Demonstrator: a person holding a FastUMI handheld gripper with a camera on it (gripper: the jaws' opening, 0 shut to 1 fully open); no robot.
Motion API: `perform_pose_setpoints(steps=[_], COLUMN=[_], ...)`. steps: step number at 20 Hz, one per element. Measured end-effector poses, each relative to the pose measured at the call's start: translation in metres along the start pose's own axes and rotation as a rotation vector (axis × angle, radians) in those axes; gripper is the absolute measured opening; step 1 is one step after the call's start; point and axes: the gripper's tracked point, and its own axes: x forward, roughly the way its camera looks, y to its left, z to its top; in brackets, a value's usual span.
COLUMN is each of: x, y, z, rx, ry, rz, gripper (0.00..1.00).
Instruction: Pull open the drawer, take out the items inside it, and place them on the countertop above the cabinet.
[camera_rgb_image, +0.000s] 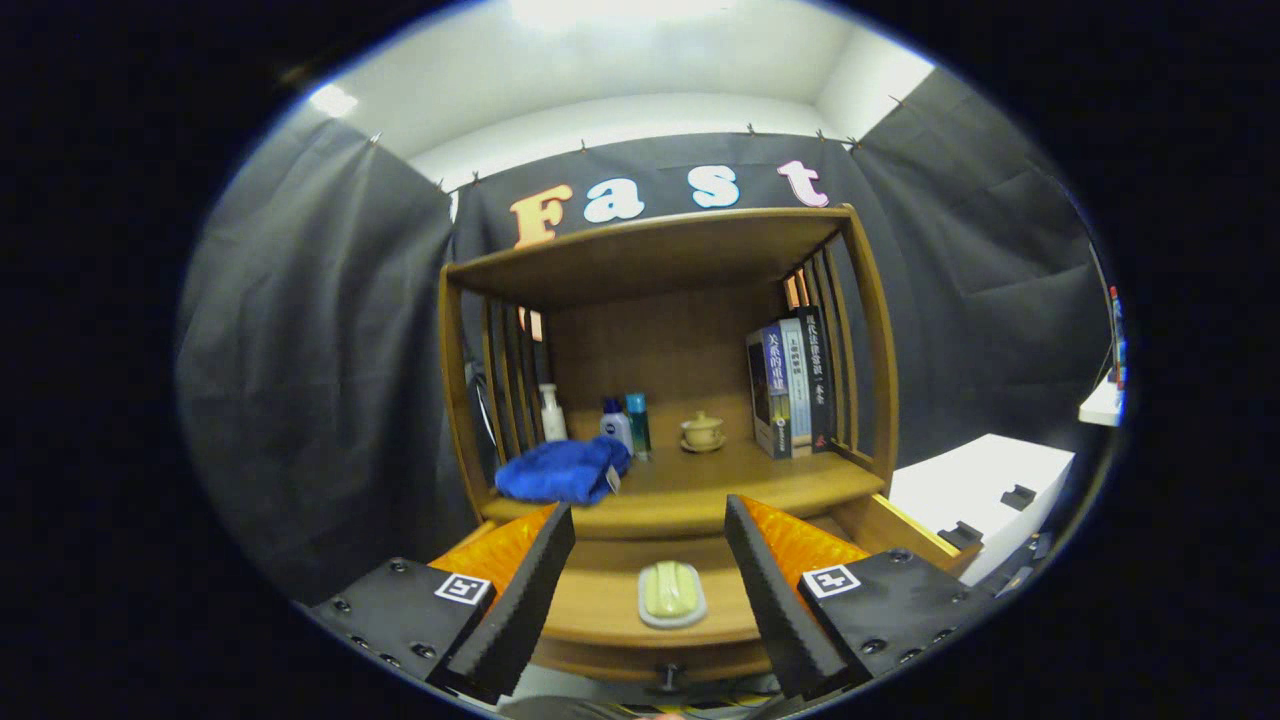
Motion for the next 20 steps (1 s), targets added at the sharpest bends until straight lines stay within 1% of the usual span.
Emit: perform_pose_setpoints(steps=[1,2,4,5,7,11,12,13,15,18,20], x=[0.019,0.039,0.076,0.091,0.116,0.137,0.139,0.138,0.137,0.142,0.148], y=[-0.001,-0.007,-0.025,-0.032,-0.032,-0.023,-0.026,-0.032,-0.037,-0.042,-0.045], z=[0.01,0.013,-0.003,-0.014,-0.042,-0.117,-0.133,-0.154,-0.181,-0.21,-0.216], rx=[0.019,0.012,-0.075,-0.09,-0.072,-0.014,-0.025,-0.057,-0.099,-0.123,-0.125], ry=[0.028,0.07,0.213,0.277,0.375,0.605,0.668,0.759,0.886,0.984,0.982], rz=[0.003,-0.003,-0.042,-0.054,-0.067,-0.069,-0.084,-0.097,-0.127,-0.138,-0.156], gripper=[0.97,0.97,0.98,0.98,0.98,0.98,0.98,0.98,0.99,0.98,0.96])
